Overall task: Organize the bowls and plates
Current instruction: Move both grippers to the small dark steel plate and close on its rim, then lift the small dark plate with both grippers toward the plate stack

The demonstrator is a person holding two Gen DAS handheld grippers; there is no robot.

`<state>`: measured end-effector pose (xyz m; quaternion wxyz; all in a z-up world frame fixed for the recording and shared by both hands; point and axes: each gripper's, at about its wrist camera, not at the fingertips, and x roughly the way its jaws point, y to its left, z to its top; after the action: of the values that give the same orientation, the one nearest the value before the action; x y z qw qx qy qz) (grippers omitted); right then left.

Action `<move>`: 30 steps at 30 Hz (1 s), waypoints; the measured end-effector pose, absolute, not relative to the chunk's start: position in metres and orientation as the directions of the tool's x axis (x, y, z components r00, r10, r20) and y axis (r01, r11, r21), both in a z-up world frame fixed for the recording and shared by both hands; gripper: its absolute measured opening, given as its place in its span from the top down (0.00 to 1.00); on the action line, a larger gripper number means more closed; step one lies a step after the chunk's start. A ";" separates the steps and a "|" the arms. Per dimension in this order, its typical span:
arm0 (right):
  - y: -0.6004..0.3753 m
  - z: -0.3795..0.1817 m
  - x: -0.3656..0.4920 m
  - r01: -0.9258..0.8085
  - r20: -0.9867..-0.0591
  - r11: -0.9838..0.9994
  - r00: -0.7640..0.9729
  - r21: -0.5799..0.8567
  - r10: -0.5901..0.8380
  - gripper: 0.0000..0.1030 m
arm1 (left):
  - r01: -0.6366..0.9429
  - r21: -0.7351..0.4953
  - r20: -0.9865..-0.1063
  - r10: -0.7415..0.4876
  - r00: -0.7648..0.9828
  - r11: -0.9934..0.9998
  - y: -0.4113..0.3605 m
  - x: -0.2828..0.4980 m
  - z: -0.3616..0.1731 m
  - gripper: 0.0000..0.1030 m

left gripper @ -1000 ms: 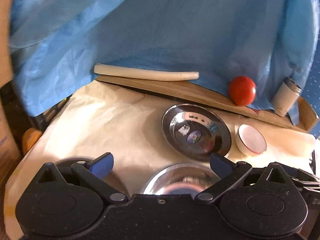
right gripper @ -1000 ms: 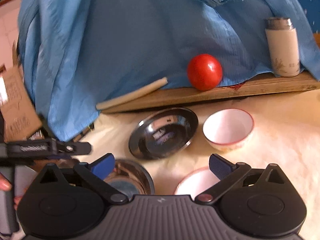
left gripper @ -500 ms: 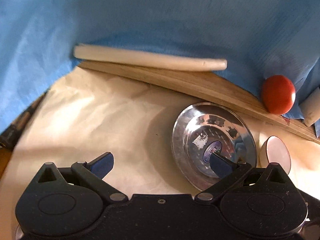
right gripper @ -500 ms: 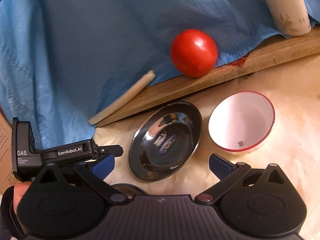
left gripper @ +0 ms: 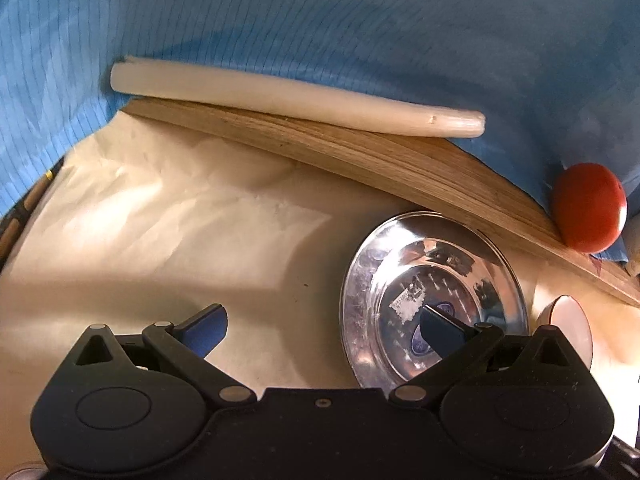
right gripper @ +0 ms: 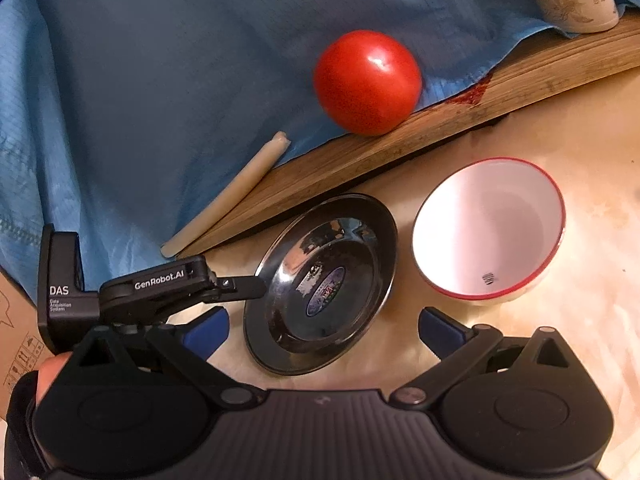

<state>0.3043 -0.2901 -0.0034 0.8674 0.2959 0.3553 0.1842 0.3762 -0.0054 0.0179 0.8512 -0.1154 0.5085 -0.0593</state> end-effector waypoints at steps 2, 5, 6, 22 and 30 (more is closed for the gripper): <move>-0.290 -0.006 0.308 -0.105 -0.506 0.753 0.681 0.649 0.530 0.00 | -0.023 -0.273 -0.853 -0.231 0.469 0.962 -0.005 0.378 0.016 0.01; -0.291 -0.010 0.310 -0.096 -0.502 0.748 0.684 0.657 0.529 0.04 | -0.025 -0.284 -0.850 -0.239 0.470 0.958 -0.005 0.379 0.014 0.01; -0.291 -0.011 0.311 -0.092 -0.503 0.747 0.684 0.658 0.528 0.06 | -0.025 -0.288 -0.846 -0.242 0.475 0.957 -0.005 0.379 0.014 0.01; -0.288 -0.012 0.310 -0.103 -0.517 0.771 0.685 0.628 0.513 0.49 | -0.016 -0.296 -0.822 -0.246 0.514 0.955 -0.001 0.374 0.019 0.59; -0.287 -0.012 0.310 -0.095 -0.533 0.789 0.688 0.607 0.493 0.69 | -0.014 -0.328 -0.820 -0.278 0.500 0.944 -0.005 0.373 0.016 0.83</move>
<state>0.3098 -0.2874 -0.0124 0.8755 0.2781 0.3578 0.1680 0.3729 -0.0045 0.0155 0.8532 -0.1477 0.4942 -0.0772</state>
